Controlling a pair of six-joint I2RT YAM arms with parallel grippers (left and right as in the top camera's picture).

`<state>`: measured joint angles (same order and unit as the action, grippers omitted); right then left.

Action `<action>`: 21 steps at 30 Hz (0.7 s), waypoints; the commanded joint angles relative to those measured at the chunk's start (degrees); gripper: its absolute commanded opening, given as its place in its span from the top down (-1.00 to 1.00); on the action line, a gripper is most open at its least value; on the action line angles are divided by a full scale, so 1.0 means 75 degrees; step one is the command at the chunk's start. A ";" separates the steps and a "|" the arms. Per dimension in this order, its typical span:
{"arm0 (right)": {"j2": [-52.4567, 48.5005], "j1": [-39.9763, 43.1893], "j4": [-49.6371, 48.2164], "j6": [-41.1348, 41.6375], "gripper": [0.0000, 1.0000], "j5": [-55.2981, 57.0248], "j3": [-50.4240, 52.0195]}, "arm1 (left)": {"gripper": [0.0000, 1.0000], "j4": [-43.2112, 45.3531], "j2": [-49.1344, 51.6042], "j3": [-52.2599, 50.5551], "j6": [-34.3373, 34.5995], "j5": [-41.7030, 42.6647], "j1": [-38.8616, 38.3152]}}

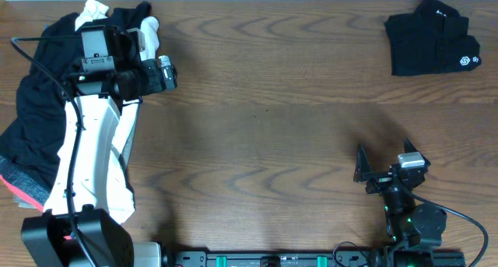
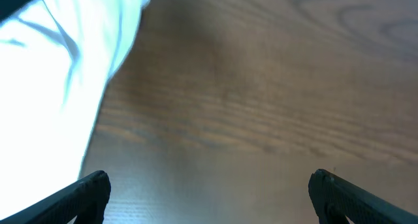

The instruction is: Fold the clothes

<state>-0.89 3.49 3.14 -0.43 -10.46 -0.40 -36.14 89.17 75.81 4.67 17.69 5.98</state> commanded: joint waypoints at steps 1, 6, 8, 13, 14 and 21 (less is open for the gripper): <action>0.0052 0.0038 0.0041 0.0052 -0.98 0.0076 0.0012 | -0.96 0.0493 -0.0632 0.0009 0.0035 -0.0291 0.0006; 0.0052 0.0038 0.0041 0.0050 -0.99 0.0076 0.0012 | -0.96 0.1448 -0.1547 -0.0493 -0.0108 -0.0434 0.0006; 0.0052 0.0038 0.0041 0.0050 -0.98 0.0076 0.0012 | -0.96 0.1746 -0.1964 -0.0822 -0.0105 -0.0455 0.0006; 0.0052 0.0038 0.0041 0.0050 -0.99 0.0076 0.0012 | -0.96 0.2629 -0.3264 -0.2092 -0.0111 -0.0490 0.0006; 0.0052 0.0038 0.0041 0.0052 -0.99 0.0076 0.0012 | -0.96 0.2777 -0.3579 -0.2428 -0.0108 -0.0498 0.0006; 0.0052 0.0038 0.0041 0.0050 -0.99 0.0076 0.0012 | -0.96 0.3576 -0.6044 -0.4893 -0.0096 -0.0446 0.0006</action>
<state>-0.84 3.49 3.18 -0.43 -10.44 -0.40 -10.39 50.61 44.75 4.43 14.59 5.98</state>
